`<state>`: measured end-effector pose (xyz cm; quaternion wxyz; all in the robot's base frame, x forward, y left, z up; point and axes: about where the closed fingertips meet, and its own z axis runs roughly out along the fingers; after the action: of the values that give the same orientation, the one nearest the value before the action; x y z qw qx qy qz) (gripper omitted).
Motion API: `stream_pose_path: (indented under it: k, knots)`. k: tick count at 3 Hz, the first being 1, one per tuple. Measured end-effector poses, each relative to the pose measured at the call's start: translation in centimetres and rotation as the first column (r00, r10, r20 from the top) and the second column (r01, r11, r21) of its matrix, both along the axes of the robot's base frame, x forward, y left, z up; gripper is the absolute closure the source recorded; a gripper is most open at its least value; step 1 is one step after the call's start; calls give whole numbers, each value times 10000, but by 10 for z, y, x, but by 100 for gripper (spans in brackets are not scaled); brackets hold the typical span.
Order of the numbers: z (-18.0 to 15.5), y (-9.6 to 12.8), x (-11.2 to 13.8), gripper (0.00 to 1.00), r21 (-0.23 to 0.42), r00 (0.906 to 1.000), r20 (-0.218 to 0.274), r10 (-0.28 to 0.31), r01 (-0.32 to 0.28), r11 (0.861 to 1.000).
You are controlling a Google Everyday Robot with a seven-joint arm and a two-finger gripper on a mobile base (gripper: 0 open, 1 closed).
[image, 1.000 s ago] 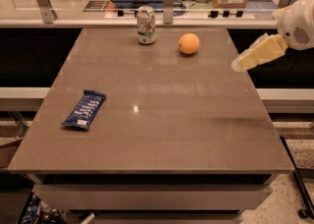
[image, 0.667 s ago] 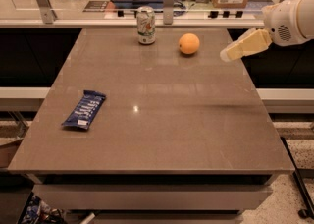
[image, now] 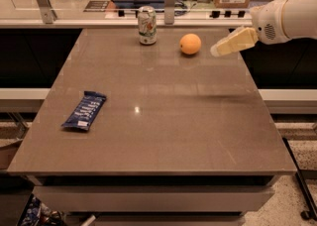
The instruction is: Move orange near rxbar blueberry
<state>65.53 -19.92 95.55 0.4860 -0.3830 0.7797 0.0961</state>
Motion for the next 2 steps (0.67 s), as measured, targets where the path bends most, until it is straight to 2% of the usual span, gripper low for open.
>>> stream_pose_path:
  k: [1, 2]
  knots:
    - [-12, 9, 20, 0, 354, 9998, -13, -189, 189, 9992]
    - [-32, 25, 52, 0, 959, 9998, -152, -135, 149, 9953]
